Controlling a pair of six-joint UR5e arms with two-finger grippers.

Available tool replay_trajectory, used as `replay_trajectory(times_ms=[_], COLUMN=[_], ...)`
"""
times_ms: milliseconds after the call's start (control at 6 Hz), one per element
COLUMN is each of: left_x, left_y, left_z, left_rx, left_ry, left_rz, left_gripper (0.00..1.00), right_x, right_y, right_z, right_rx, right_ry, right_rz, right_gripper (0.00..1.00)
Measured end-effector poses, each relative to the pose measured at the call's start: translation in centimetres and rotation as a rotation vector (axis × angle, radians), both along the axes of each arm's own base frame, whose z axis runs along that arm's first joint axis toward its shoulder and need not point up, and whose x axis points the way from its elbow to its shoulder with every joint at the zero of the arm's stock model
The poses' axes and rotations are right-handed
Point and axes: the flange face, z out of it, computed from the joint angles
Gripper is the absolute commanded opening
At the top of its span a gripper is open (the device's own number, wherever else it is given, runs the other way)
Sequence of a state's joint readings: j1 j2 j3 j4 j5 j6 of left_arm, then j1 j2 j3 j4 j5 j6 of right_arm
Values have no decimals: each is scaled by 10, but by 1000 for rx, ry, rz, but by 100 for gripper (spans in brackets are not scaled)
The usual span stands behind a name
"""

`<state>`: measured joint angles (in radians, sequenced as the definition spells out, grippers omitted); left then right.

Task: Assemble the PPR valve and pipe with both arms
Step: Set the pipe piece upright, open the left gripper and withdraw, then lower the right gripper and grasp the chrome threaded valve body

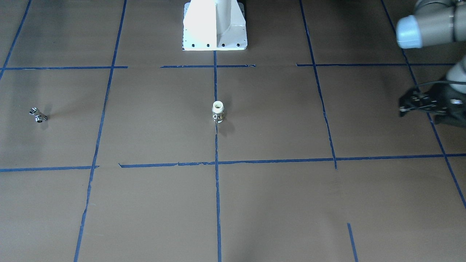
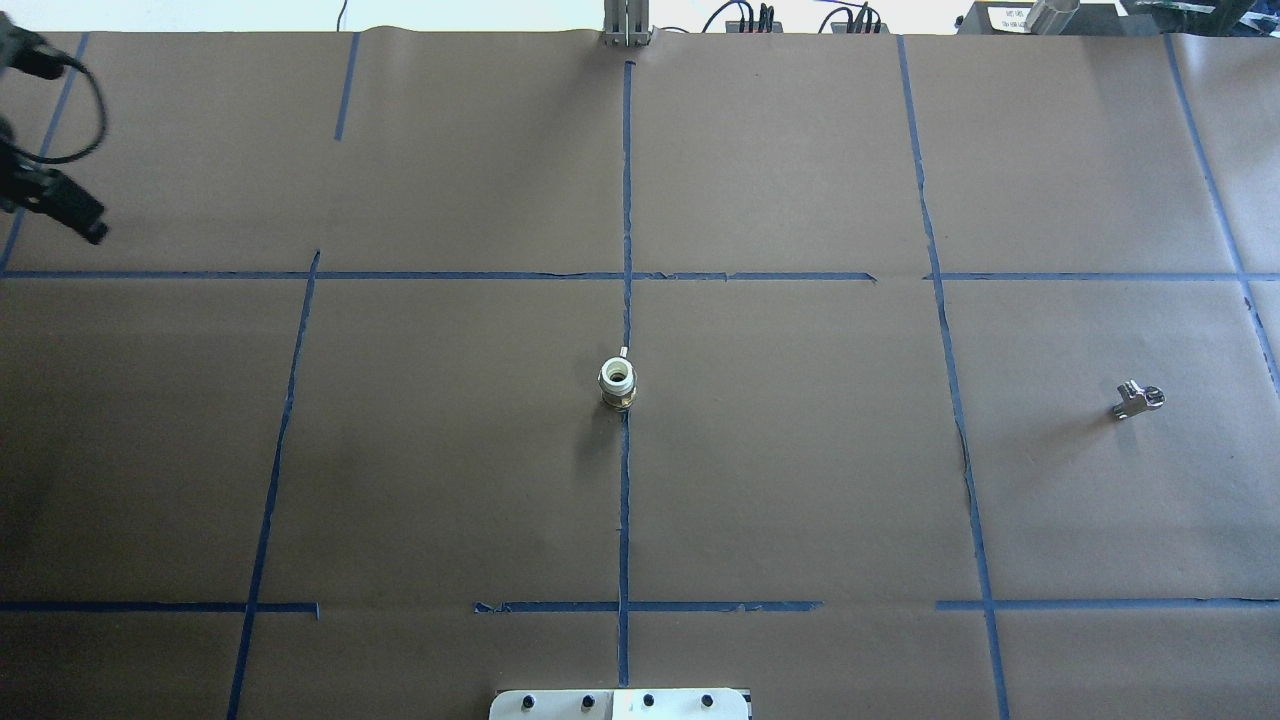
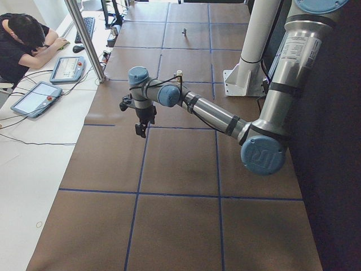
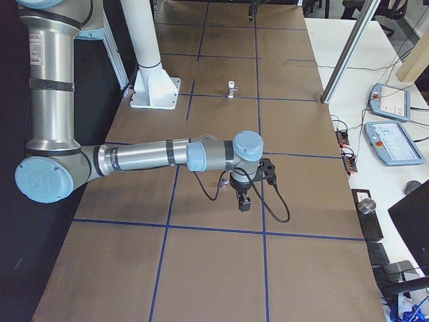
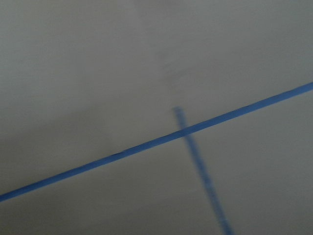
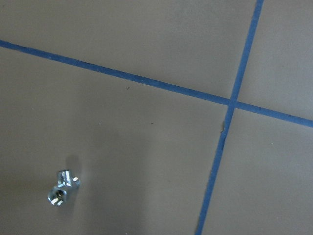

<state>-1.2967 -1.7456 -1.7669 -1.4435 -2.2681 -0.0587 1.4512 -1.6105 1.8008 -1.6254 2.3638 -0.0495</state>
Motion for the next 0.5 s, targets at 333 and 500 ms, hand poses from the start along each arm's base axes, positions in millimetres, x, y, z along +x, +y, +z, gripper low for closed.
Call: replay_trajectory(times_ms=[333, 500], left_x=[-116, -133], left_y=[62, 85], left_z=[100, 124], left_rx=[-75, -90], left_ry=[35, 39], left_rz=[-69, -93], left_gripper=[100, 100], right_x=[-40, -66], right_y=[9, 26], right_z=[-50, -56], right_rx=[-54, -59], right_ry=[-30, -36], right_rz=[66, 86], right_gripper=[100, 100])
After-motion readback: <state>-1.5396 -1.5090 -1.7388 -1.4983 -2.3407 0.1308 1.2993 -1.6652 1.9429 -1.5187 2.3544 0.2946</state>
